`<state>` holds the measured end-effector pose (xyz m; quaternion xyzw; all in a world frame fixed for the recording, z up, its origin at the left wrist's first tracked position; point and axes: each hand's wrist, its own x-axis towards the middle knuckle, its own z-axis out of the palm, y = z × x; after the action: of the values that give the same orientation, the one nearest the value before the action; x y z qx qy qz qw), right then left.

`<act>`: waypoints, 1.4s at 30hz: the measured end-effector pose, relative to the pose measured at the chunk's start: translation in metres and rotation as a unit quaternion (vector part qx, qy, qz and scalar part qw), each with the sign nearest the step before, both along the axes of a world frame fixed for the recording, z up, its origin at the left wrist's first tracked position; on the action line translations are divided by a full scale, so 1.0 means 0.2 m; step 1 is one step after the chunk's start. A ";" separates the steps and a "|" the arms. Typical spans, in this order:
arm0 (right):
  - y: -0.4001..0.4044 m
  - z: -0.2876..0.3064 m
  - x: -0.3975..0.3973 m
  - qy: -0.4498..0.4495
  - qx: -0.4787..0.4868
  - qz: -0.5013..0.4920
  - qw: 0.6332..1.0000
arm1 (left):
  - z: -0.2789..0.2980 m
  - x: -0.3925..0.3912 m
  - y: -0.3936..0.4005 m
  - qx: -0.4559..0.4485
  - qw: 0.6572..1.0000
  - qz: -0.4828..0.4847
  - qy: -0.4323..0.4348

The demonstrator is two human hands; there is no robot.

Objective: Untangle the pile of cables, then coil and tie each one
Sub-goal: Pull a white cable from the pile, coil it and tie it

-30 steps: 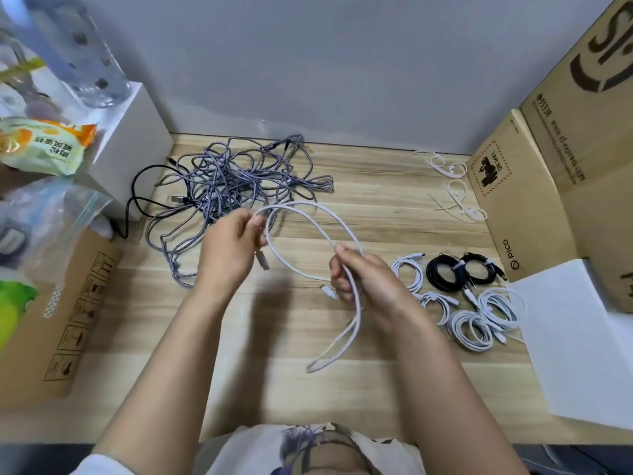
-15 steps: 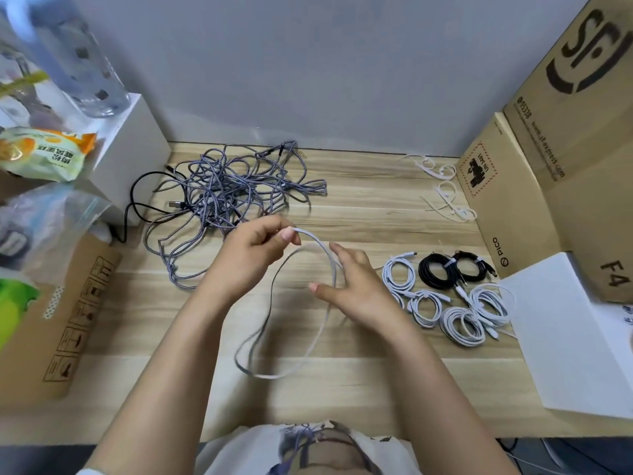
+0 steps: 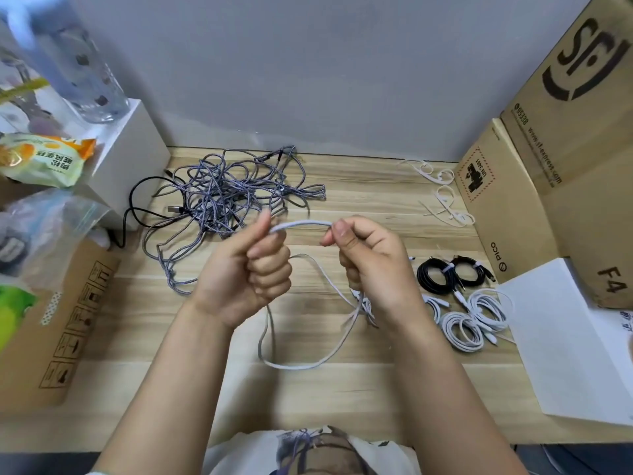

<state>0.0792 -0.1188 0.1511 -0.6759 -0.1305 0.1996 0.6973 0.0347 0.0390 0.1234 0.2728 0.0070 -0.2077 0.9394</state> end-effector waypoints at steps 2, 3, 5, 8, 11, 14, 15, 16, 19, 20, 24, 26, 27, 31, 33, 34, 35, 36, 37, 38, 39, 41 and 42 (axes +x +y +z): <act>0.02 -0.03 -0.01 -0.003 -0.024 0.034 0.999 | 0.08 0.00 -0.01 -0.139 0.990 -0.007 -0.004; 0.04 -0.05 -0.02 -0.013 -0.047 0.056 0.997 | 0.12 0.01 -0.02 -0.175 0.985 0.002 -0.002; 0.05 -0.08 -0.03 -0.063 -0.120 0.086 0.987 | 0.18 0.03 -0.04 -0.246 0.969 0.006 0.000; 0.04 -0.08 -0.05 -0.123 -0.221 0.124 0.960 | 0.17 0.08 -0.02 -0.243 0.968 0.052 0.023; 0.03 -0.05 -0.07 -0.148 -0.301 0.156 0.929 | 0.14 0.12 -0.06 -0.148 0.977 0.147 0.031; 0.03 -0.03 -0.09 -0.173 -0.342 0.157 0.910 | 0.11 0.12 -0.10 0.041 0.958 0.281 0.049; 0.03 -0.02 -0.09 -0.184 -0.352 0.157 0.904 | 0.11 0.12 -0.11 0.084 0.947 0.307 0.047; 0.03 -0.02 -0.10 -0.195 -0.361 0.154 0.899 | 0.10 0.12 -0.12 0.120 0.937 0.324 0.053; 0.03 -0.02 -0.11 -0.218 -0.370 0.130 0.894 | 0.08 0.11 -0.12 0.200 0.921 0.327 0.065; 0.03 -0.02 -0.11 -0.226 -0.364 0.119 0.896 | 0.08 0.11 -0.12 0.225 0.918 0.320 0.061; 0.02 -0.02 -0.09 -0.285 -0.346 0.067 0.891 | 0.06 0.10 -0.12 0.271 0.927 0.259 0.019; 0.02 -0.03 -0.09 -0.310 -0.324 0.047 0.893 | 0.05 0.09 -0.12 0.286 0.932 0.225 -0.005; 0.03 -0.03 -0.09 -0.322 -0.316 0.042 0.891 | 0.04 0.09 -0.12 0.293 0.934 0.206 -0.015; 0.02 -0.03 -0.07 -0.362 -0.269 0.000 0.892 | 0.05 0.05 -0.12 0.328 0.935 0.126 -0.041; 0.00 -0.02 -0.04 -0.341 -0.227 -0.048 0.911 | 0.07 0.03 -0.11 0.360 0.926 0.085 -0.070; -0.01 -0.01 -0.03 -0.330 -0.207 -0.069 0.918 | 0.08 0.02 -0.11 0.362 0.926 0.064 -0.083; -0.03 0.00 -0.02 -0.329 -0.194 -0.088 0.920 | 0.08 0.01 -0.11 0.358 0.928 0.048 -0.096; -0.04 0.01 -0.01 -0.331 -0.182 -0.104 0.920 | 0.09 0.01 -0.12 0.352 0.930 0.037 -0.101; -0.04 0.02 0.00 -0.326 -0.164 -0.118 0.924 | 0.09 0.01 -0.12 0.353 0.930 0.029 -0.102; -0.05 0.01 0.01 -0.317 -0.143 -0.131 0.928 | 0.09 0.00 -0.12 0.354 0.930 0.022 -0.099; -0.05 0.01 0.02 -0.309 -0.126 -0.142 0.932 | 0.09 0.00 -0.12 0.349 0.932 0.011 -0.094; -0.07 -0.01 0.03 -0.284 -0.097 -0.143 0.943 | 0.09 -0.01 -0.13 0.290 0.953 -0.022 -0.081; -0.07 -0.02 0.03 -0.262 -0.078 -0.132 0.953 | 0.09 -0.01 -0.12 0.239 0.967 -0.037 -0.076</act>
<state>0.0857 -0.1320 0.1478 -0.7677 -0.2025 -0.0693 0.6040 0.0336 0.0141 0.1408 0.5047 -0.0250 -0.2135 0.8361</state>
